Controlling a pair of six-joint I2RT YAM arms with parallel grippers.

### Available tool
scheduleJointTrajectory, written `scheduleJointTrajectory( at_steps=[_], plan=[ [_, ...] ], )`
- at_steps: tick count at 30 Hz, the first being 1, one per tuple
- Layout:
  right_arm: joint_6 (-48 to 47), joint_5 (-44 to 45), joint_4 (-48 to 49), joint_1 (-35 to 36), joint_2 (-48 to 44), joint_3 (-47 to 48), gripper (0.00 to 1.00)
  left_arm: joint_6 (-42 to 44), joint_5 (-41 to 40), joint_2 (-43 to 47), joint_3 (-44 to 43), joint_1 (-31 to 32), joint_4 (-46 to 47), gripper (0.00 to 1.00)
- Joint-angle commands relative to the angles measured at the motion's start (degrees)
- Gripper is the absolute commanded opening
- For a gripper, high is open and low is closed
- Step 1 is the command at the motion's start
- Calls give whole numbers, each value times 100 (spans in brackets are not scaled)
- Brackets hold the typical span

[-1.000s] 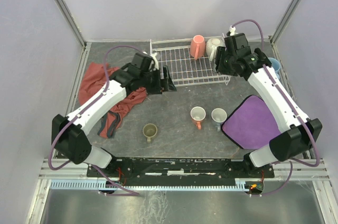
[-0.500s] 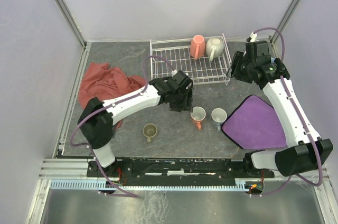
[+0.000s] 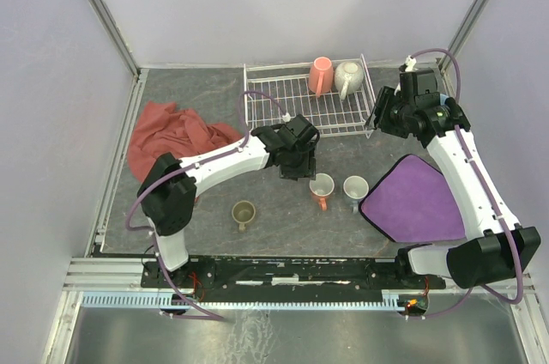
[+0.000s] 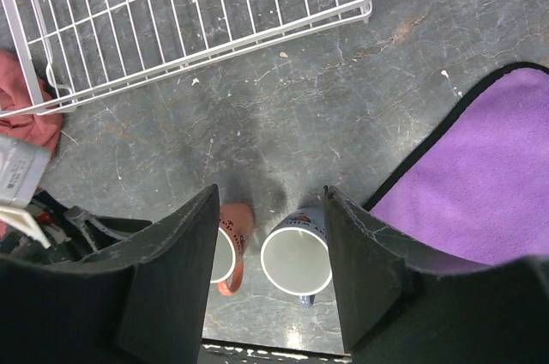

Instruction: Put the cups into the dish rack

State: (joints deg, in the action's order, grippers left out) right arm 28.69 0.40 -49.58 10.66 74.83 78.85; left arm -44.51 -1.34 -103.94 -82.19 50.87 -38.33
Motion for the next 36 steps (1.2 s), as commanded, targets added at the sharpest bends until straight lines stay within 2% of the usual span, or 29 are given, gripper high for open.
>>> scheduleJointTrajectory(
  at_steps=[1,10,18,22,24,30,36],
  plan=[
    [27,-45,274,-31,-144,8,60,-154,-7,-187,-209,57,217,59],
    [-19,-39,282,-80,-136,-18,60,-152,167,-524,-241,126,384,47],
    [-13,-70,351,-99,-144,-95,60,-154,243,-696,-300,149,382,26],
    [13,-121,394,-99,-170,-123,60,-121,278,-658,-265,151,378,7],
    [23,-200,403,-106,-170,-116,60,-79,309,-579,-277,148,363,3],
    [147,-931,402,-99,-28,118,59,72,348,23,-354,-18,253,3],
    [650,-2164,342,-105,353,627,59,64,619,993,-275,-734,656,3]
  ],
)
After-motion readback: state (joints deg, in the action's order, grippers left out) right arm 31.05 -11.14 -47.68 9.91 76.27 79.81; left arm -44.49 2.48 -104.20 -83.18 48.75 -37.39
